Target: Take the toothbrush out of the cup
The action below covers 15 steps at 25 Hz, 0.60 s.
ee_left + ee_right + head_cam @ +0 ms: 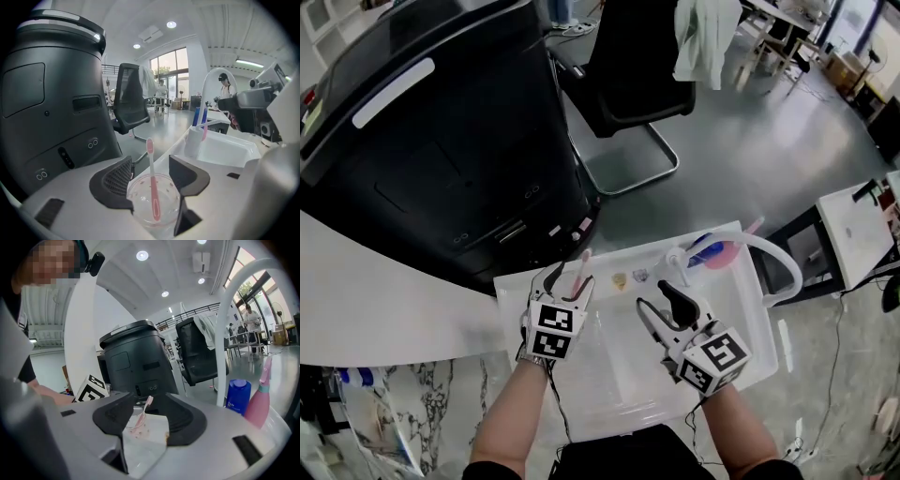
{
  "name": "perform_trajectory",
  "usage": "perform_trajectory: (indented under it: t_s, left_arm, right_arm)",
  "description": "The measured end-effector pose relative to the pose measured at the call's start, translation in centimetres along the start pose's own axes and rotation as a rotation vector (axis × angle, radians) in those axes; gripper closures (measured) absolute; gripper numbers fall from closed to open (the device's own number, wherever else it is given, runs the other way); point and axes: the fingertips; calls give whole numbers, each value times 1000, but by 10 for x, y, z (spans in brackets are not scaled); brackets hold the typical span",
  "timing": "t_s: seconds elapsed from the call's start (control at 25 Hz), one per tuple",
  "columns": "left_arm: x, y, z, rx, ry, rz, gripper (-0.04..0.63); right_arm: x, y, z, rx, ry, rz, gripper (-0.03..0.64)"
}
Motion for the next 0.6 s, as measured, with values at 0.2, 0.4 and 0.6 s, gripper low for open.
perform_trajectory:
  t_s: [0.2,0.4,0.6]
  left_arm:
    - [-9,0,14,-18,-41,24,337]
    - [-12,2,21,-31,-68,50,339]
    - [-15,1,25,-32,-86,53,364]
  right_arm:
    - [-8,7,-1,-21,-12,14,408]
    - [-15,11,-1,-34,-19,30,408]
    - [-21,13,-2,-38,-28,40,409]
Point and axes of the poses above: the fingertips, and each gripper's own axes: z forward along the fingers, y to its right, x out of its top, and after that the axes turned 8 degrees about y, right-handed
